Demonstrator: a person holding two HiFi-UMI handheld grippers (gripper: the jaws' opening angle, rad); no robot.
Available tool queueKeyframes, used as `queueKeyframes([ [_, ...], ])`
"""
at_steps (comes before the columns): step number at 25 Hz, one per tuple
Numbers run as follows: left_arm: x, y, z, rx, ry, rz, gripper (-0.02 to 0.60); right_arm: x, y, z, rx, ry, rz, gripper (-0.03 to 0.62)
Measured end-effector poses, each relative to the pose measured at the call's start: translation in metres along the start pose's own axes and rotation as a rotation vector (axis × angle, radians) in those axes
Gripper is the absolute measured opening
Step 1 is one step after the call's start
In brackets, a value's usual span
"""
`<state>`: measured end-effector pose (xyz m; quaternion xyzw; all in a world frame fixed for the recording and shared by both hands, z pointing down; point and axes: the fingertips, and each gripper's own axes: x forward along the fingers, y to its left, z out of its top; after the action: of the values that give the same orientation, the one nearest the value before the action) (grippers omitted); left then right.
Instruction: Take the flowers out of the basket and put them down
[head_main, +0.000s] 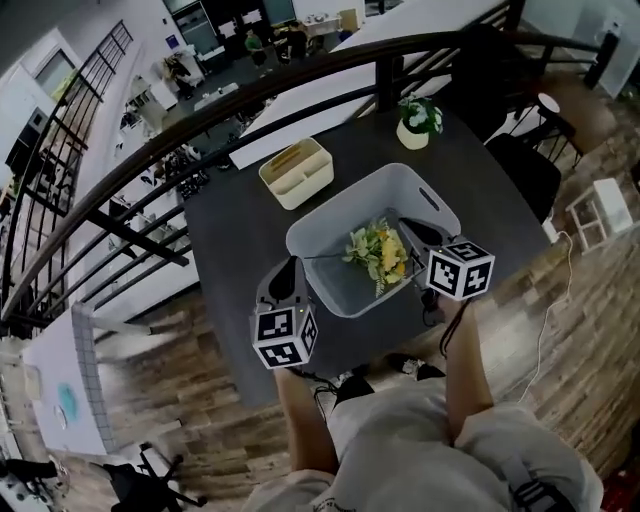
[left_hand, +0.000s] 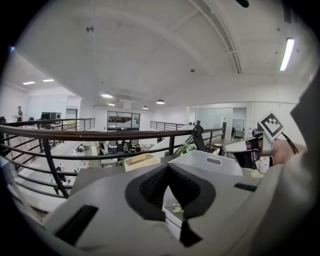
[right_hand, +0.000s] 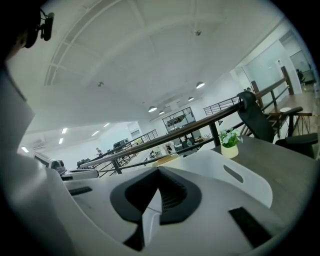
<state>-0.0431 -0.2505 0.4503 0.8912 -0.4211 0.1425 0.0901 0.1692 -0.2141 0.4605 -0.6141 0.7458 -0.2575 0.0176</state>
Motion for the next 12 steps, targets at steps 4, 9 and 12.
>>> queueKeyframes([
  [4,0.015,0.009,0.003,0.01,0.004,-0.044,0.023,-0.01,0.002,0.029,-0.113,-0.029,-0.087,0.015],
  [9,0.016,0.019,-0.003,-0.032,-0.008,-0.126,0.023,-0.02,0.026,0.061,-0.417,-0.061,-0.127,0.015],
  [12,0.01,0.016,-0.004,-0.066,-0.028,-0.184,0.023,-0.005,0.051,0.059,-0.59,-0.014,-0.062,0.015],
])
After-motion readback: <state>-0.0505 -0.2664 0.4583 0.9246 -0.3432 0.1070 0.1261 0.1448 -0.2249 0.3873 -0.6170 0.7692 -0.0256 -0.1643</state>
